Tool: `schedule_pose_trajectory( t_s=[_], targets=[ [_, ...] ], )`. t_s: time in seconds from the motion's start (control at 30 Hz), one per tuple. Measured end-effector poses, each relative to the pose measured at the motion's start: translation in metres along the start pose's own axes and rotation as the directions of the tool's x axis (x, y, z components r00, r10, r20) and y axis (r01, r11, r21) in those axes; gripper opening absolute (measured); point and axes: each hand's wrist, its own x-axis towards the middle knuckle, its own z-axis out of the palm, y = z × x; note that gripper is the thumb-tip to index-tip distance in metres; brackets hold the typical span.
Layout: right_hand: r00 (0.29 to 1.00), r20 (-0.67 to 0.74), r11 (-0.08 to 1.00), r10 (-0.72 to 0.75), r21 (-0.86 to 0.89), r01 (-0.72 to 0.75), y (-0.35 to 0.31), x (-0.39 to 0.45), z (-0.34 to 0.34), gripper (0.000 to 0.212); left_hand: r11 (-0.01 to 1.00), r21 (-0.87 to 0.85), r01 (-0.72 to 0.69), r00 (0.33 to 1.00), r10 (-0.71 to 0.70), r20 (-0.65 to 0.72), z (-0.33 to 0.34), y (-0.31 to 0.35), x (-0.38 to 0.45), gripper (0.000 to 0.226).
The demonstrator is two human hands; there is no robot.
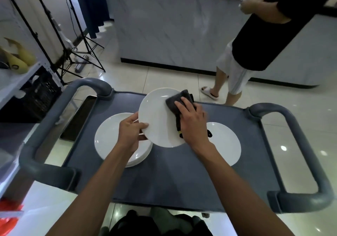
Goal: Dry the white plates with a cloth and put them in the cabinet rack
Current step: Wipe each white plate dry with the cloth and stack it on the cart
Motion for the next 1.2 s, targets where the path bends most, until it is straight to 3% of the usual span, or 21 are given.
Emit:
schedule_pose_trajectory(
  t_s=[0.27, 0.5, 0.7, 1.0, 1.2],
  targets=[
    [0.993, 0.117, 1.0, 0.019, 0.005, -0.02, 0.031, -0.033, -0.009, 0.055, 0.999, -0.04, -0.008, 1.0, 0.007, -0.016, 0.055, -0.007, -0.002, 0.048],
    [0.985, 0.165, 0.989, -0.056, 0.146, 0.031, 0.035, -0.062, -0.008, 0.067, 0.999, -0.007, -0.05, 0.998, 0.049, -0.04, 0.089, -0.013, -0.003, 0.044],
    [0.989, 0.105, 0.984, -0.108, 0.152, 0.092, 0.069, -0.075, -0.013, 0.056, 0.999, -0.03, -0.036, 0.998, 0.035, -0.05, 0.11, -0.021, -0.007, 0.044],
    [0.995, 0.09, 0.999, 0.036, 0.026, -0.039, 0.147, -0.056, -0.03, 0.055, 0.999, 0.02, -0.039, 0.999, 0.039, 0.023, 0.131, -0.033, -0.021, 0.046],
    [0.997, 0.055, 0.998, 0.058, 0.006, -0.059, 0.169, -0.03, -0.05, 0.056, 0.996, 0.079, -0.027, 0.994, 0.019, 0.109, 0.144, -0.046, -0.036, 0.047]
  ],
)
